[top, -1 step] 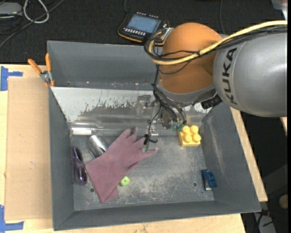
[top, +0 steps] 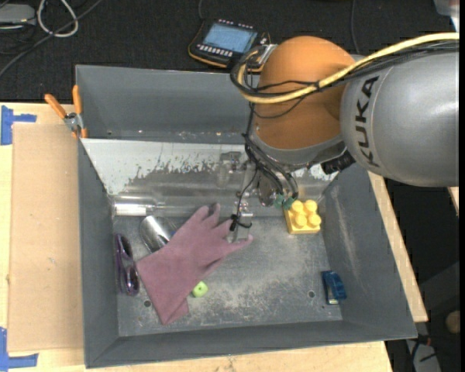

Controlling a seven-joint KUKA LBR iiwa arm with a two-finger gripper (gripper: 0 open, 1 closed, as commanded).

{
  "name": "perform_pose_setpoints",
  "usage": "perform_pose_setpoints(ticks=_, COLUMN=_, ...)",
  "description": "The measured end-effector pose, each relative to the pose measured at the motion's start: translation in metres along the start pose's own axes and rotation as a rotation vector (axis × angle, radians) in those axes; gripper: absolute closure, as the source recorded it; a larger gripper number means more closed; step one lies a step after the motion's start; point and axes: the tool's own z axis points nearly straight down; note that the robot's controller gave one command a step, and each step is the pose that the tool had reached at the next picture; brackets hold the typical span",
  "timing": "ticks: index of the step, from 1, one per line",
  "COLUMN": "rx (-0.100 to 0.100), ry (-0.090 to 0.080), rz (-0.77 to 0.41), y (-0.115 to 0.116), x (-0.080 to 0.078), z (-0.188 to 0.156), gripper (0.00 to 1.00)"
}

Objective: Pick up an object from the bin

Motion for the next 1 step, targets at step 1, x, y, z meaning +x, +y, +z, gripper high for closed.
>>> perform_pose_setpoints(ticks=1, rx=-0.002, ry=0.008, rz=0.019, y=0.0583, x=0.0159, z=0.0583, gripper=0.0)
